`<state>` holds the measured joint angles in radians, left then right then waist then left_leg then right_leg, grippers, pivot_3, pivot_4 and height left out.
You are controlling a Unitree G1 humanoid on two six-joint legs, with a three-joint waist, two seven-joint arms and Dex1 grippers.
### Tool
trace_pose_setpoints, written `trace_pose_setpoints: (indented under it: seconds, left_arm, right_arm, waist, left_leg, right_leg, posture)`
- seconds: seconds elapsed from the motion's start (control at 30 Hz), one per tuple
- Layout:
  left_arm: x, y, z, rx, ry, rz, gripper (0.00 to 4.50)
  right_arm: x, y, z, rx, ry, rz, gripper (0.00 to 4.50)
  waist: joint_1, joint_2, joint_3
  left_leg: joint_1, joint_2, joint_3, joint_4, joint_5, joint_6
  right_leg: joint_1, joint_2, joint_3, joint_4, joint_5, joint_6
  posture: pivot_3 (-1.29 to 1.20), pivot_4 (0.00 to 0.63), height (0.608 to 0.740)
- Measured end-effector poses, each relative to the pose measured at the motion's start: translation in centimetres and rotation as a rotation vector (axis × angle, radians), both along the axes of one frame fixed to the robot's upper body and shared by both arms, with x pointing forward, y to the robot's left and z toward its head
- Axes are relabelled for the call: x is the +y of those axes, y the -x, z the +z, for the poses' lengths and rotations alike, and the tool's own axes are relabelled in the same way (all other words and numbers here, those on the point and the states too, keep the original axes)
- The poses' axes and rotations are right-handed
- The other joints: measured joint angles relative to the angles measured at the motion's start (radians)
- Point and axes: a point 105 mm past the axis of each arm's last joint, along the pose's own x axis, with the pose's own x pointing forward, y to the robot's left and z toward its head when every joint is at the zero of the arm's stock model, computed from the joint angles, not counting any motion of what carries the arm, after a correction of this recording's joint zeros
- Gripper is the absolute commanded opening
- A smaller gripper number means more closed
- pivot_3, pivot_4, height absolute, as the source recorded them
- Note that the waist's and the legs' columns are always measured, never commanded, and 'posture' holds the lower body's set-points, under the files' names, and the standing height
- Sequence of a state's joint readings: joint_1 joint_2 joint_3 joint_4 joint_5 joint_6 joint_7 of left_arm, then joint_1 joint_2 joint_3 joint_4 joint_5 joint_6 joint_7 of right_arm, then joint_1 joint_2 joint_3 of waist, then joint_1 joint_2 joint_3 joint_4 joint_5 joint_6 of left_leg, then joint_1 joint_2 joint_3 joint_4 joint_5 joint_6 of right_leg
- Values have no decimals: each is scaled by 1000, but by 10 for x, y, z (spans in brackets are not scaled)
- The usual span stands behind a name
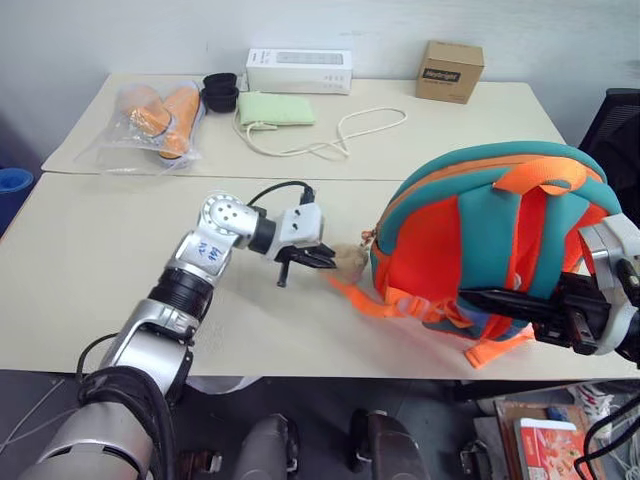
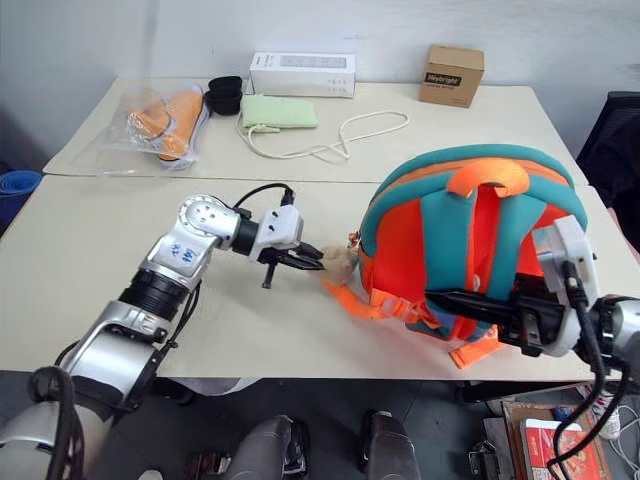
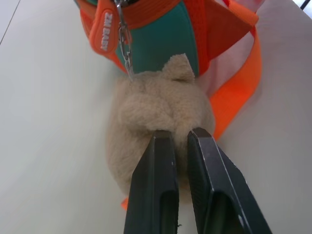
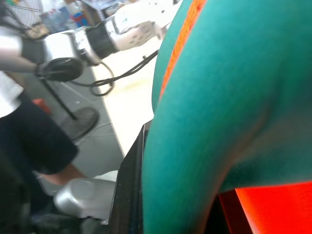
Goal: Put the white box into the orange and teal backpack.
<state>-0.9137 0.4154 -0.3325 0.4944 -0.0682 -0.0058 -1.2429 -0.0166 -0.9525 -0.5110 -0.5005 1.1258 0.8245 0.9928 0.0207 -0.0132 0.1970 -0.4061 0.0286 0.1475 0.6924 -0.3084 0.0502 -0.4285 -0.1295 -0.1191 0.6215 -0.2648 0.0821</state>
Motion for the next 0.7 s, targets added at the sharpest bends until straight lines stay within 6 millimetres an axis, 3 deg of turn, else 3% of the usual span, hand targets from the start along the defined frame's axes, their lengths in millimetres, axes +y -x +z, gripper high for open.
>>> trace_pose_setpoints:
  seconds: [0.1,0.23,0.33,0.43,0.53,0.57,0.7]
  left_arm:
    - [2,3,0,32,19,20,77]
    - [21,6,9,106,53,78,1325]
    - [48,18,16,180,76,112,2319]
    - [81,22,22,182,77,194,3289]
    - [115,23,38,147,103,308,4254]
    - [125,23,46,139,123,346,4482]
    - [157,35,98,128,284,455,4482]
  right_arm:
    - [-3,-7,-5,-5,28,-38,0]
    - [-14,-13,-13,18,79,-90,1243]
    - [-34,-12,-23,74,163,-122,2263]
    - [-65,-4,-19,138,215,-146,3301]
    - [-104,3,0,167,278,-206,4388]
    - [-113,4,6,167,287,-226,4500]
    - [-150,8,32,142,256,-330,4500]
  waist:
    - [1,0,0]
    - [-1,0,0]
    - [-3,0,0]
    - [0,0,0]
    - [0,0,0]
    - [1,0,0]
    - [-1,0,0]
  left_leg:
    - [0,0,0,0,0,0]
    - [0,0,0,0,0,0]
    - [0,0,0,0,0,0]
    - [0,0,0,0,0,0]
    - [0,0,0,0,-1,1]
    - [0,0,-1,0,-1,1]
    - [0,0,-1,0,-2,0]
  right_leg:
    - [0,0,0,0,0,0]
    - [0,0,0,0,0,0]
    - [0,1,0,0,0,0]
    - [0,1,-1,0,0,0]
    - [1,0,-1,0,0,0]
    - [1,0,-1,-1,0,0]
    - [1,-1,0,-2,0,0]
  posture:
    - [0,150,740]
    - [0,150,740]
    - [0,150,740]
    - [0,150,740]
    - [0,150,740]
    - [0,150,740]
    - [0,150,740]
